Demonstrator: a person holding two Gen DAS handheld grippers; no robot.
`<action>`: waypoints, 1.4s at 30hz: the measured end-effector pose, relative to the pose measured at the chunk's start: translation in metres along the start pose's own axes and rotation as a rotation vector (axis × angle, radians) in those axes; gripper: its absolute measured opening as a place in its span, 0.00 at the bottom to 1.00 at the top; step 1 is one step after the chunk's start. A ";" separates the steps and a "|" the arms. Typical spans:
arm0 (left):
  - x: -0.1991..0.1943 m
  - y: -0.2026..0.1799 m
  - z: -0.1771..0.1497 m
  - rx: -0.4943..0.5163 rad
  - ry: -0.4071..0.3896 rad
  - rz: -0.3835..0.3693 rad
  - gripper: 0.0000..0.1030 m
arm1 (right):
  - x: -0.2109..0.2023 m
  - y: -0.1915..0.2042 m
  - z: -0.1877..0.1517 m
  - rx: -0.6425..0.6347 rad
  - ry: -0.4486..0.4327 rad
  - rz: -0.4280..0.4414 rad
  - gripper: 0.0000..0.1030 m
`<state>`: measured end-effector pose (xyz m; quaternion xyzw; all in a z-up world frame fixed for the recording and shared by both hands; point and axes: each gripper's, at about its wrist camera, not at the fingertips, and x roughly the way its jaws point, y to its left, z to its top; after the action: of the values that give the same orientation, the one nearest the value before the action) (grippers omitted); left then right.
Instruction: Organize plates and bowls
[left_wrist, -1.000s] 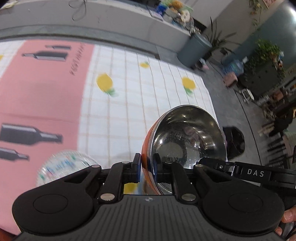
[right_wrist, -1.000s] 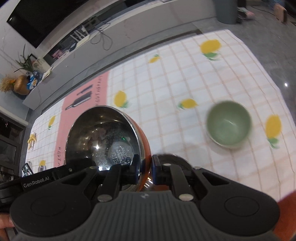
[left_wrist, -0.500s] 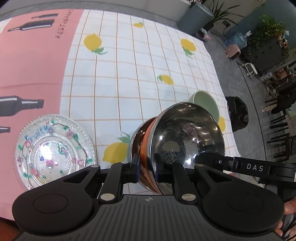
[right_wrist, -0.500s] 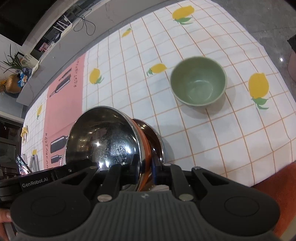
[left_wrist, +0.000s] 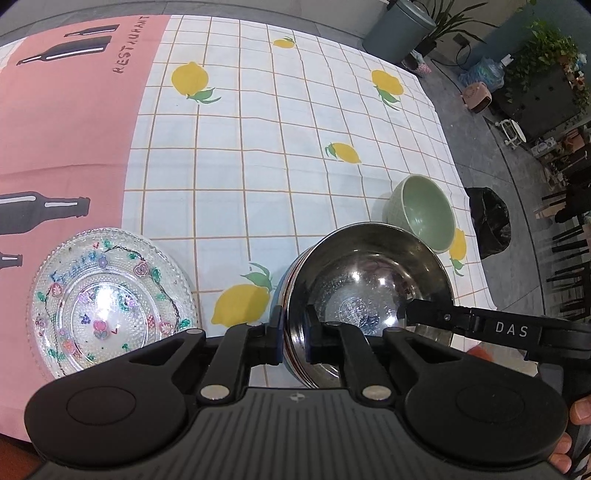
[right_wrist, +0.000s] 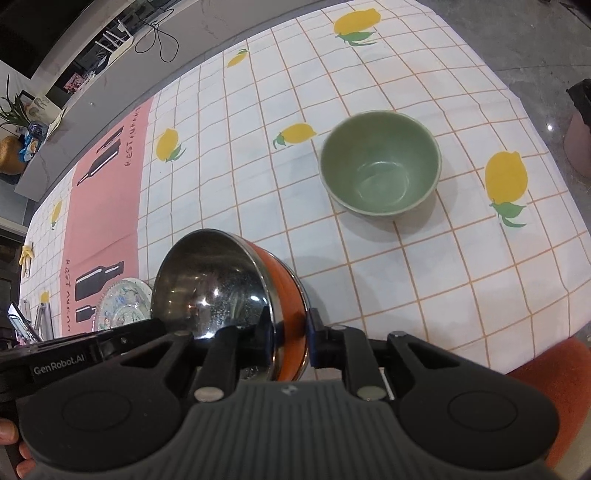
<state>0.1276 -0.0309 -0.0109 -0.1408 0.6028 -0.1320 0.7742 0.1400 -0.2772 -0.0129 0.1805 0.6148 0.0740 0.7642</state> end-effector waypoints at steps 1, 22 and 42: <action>0.000 0.000 0.000 -0.001 -0.001 0.000 0.11 | 0.000 0.000 0.001 0.001 0.005 0.002 0.16; -0.001 0.000 0.001 0.012 -0.043 0.014 0.11 | -0.005 -0.005 -0.005 0.002 -0.003 0.020 0.06; -0.011 -0.093 0.066 0.364 -0.065 -0.120 0.46 | -0.064 -0.051 0.023 0.138 -0.257 -0.069 0.34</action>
<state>0.1862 -0.1087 0.0493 -0.0383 0.5343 -0.2800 0.7966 0.1413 -0.3497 0.0310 0.2193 0.5213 -0.0184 0.8245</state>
